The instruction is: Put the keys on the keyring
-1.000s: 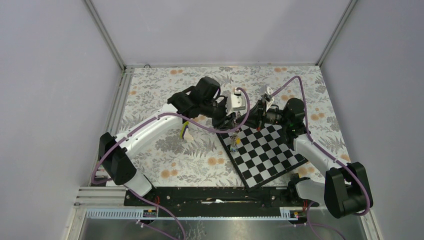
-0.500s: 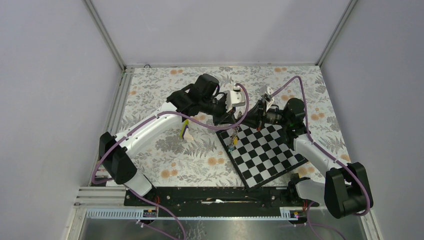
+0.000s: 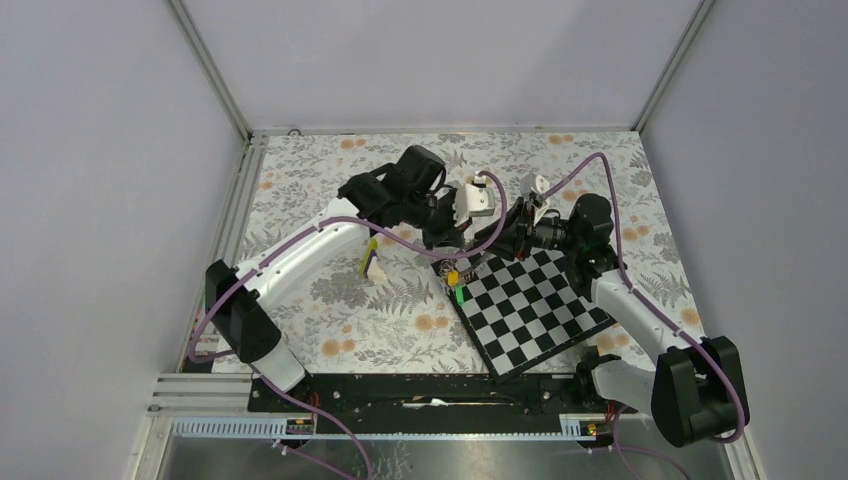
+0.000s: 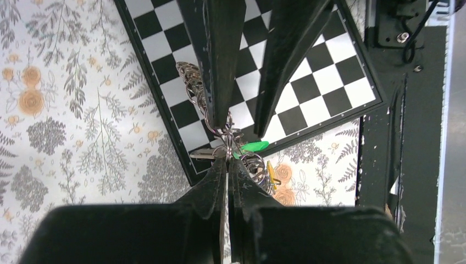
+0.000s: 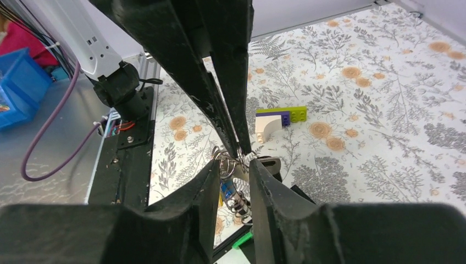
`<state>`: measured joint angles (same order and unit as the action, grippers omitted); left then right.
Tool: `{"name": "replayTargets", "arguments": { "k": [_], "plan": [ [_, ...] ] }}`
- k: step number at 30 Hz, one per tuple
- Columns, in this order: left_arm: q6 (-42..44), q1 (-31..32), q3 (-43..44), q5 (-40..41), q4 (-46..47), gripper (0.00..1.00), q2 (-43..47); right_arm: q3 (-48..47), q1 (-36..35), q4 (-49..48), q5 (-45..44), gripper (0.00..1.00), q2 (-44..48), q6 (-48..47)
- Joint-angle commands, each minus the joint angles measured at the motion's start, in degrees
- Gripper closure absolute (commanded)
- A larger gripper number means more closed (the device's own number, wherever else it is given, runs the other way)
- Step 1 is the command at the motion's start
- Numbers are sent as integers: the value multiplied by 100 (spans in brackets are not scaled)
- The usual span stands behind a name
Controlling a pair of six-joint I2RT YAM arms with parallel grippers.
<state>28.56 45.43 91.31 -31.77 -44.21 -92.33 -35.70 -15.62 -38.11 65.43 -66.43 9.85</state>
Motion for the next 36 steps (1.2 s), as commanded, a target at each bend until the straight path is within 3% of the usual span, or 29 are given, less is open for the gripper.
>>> {"name": "replayTargets", "arguments": {
  "k": [1, 12, 21, 36],
  "plan": [
    [263, 125, 532, 529, -552, 100, -72, -402, 24, 669, -74, 64, 191, -784],
    [-9, 344, 889, 659, -644, 100, -259, -327, -207, 656, 23, 58, 42, -788],
    [-78, 352, 967, 520, -648, 100, -306, -301, -315, 700, 23, 67, -77, -870],
    [-116, 353, 941, 400, -645, 100, -346, -288, -370, 324, 48, 90, -210, -444]
  ]
}}
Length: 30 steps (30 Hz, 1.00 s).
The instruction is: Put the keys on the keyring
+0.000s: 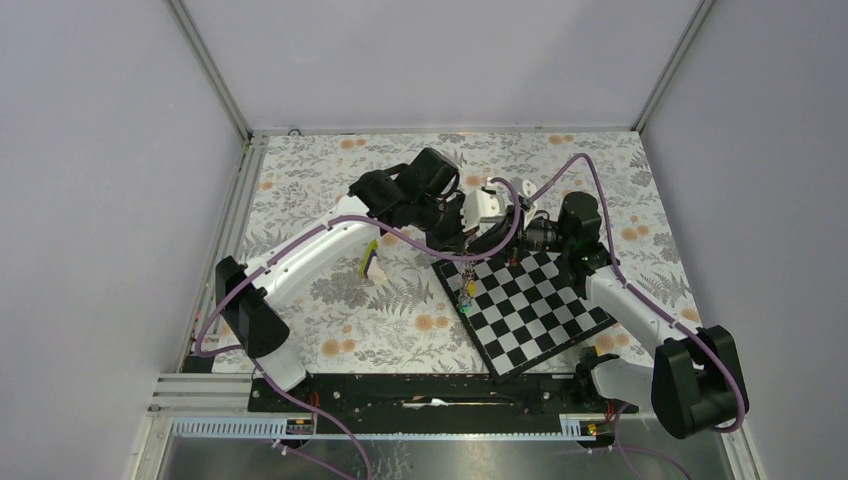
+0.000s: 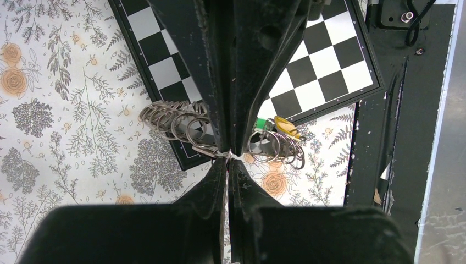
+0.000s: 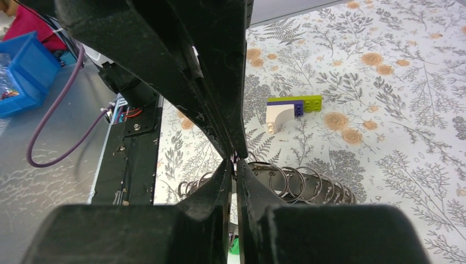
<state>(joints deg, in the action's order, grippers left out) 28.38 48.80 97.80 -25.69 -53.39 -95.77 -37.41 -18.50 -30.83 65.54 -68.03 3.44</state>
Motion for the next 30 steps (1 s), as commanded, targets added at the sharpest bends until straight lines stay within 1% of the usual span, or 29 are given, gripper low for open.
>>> {"name": "replayTargets", "arguments": {
  "k": [1, 2, 5, 6, 7, 9, 11, 13, 15, 21, 24, 30],
  "plan": [
    [-101, 16, 299, -209, 276, 100, -12, -110, -83, -446, 52, 94, -59, 235],
    [-104, 15, 301, -226, 271, 100, -16, -109, -83, -488, 69, 100, -62, 279],
    [-122, 8, 237, -246, 341, 100, 27, -117, -77, -608, 103, 100, -24, 366],
    [-118, -7, 199, -253, 388, 98, 63, -120, -75, -641, 114, 100, 1, 387],
    [-89, -30, 144, -266, 416, 93, 113, -121, -63, -685, 127, 100, 41, 427],
    [-25, -103, -34, -308, 546, 73, 283, -114, -6, -839, 178, 100, 91, 576],
    [62, -204, -281, -363, 750, 58, 511, -80, 56, -1092, 223, 100, 116, 820],
    [86, -289, -585, -390, 990, 48, 736, -36, 97, -1346, 267, 100, 121, 1044],
    [70, -346, -863, -445, 1260, 43, 918, -23, 117, -1523, 291, 100, 104, 1219],
    [47, -388, -1447, -576, 1900, 42, 1198, -18, 145, -1707, 319, 100, 77, 1413],
    [44, -389, -1441, -718, 1937, 45, 1152, 2, 169, -1687, 306, 100, 74, 1398],
    [131, -390, -1369, -802, 1937, 63, 1115, 23, 206, -1659, 302, 100, 58, 1365]
  ]
}}
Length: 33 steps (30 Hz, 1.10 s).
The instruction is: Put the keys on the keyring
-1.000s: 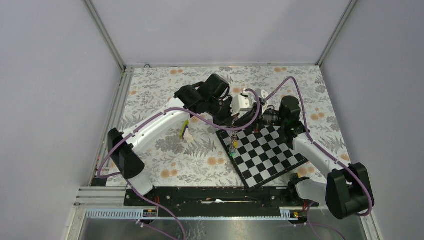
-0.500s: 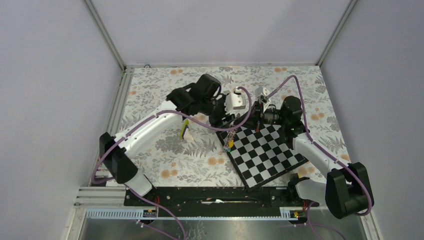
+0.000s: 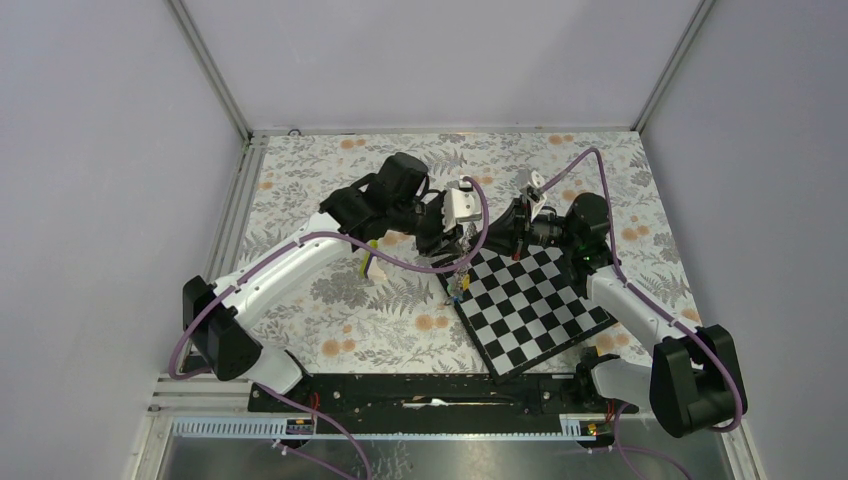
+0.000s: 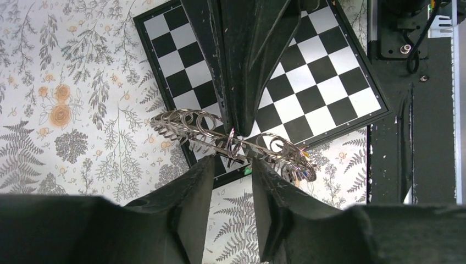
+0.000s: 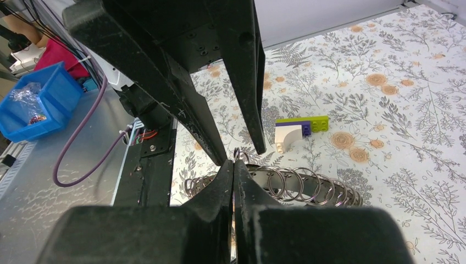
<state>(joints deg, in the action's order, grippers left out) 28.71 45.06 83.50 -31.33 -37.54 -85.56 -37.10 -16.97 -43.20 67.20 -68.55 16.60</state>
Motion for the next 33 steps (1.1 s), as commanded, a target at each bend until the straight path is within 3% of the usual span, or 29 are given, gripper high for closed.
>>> {"name": "replayTargets", "arguments": {
  "k": [1, 11, 27, 33],
  "plan": [
    [122, -15, 56, -237, 353, 66, 97, -8, 47, -413, 136, 100, 107, 40],
    [234, -15, 7, -277, 215, 88, 35, -27, 62, -408, 109, 100, 74, 63],
    [301, -17, -71, -250, 150, 91, -17, -44, 89, -470, 65, 100, 48, 171],
    [242, -15, -3, -346, 150, 100, -99, -26, 98, -466, 19, 100, 79, 169]
  ]
}}
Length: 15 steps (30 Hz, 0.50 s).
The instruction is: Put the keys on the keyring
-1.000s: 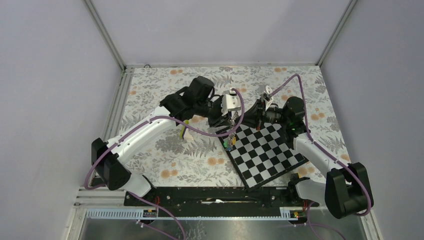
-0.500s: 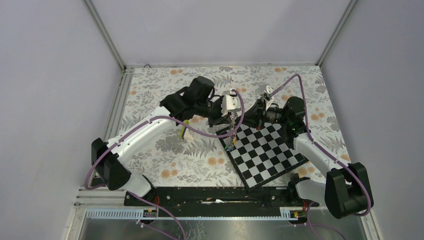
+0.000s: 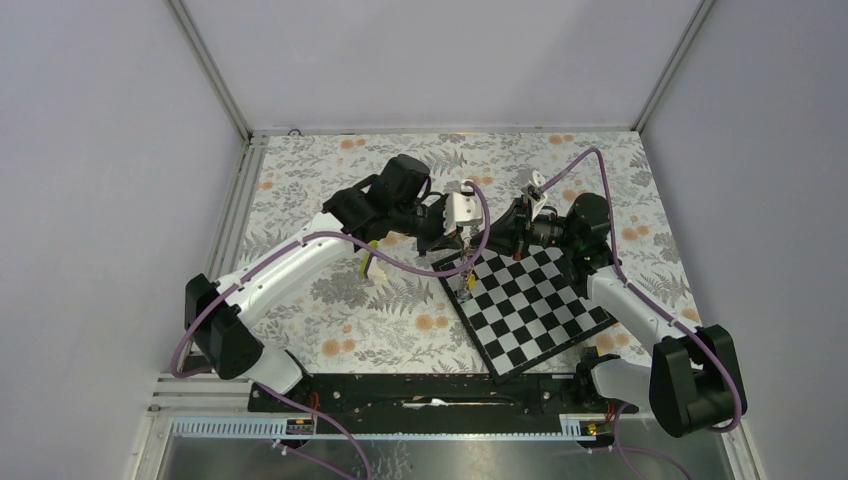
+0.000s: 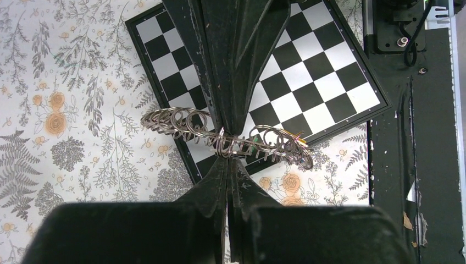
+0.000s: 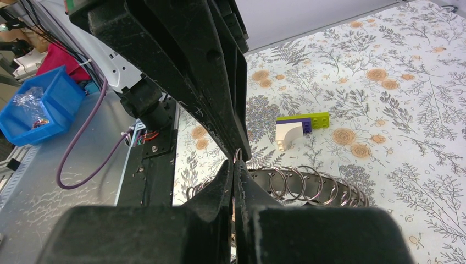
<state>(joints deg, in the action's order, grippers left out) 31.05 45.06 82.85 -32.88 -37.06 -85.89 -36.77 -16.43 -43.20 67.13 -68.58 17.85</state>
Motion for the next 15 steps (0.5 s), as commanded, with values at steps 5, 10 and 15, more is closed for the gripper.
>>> {"name": "replayTargets", "arguments": {
  "k": [5, 10, 15],
  "plan": [
    [-132, -7, 119, -236, 100, 100, -151, -49, 52, -427, -122, 100, 51, 52],
    [-580, 9, 94, -36, 389, 100, -229, -26, 45, -363, -351, 100, 29, 31],
    [-877, 88, 69, 282, 601, 100, -225, -21, 52, -152, -537, 100, 46, -115]
  ]
}}
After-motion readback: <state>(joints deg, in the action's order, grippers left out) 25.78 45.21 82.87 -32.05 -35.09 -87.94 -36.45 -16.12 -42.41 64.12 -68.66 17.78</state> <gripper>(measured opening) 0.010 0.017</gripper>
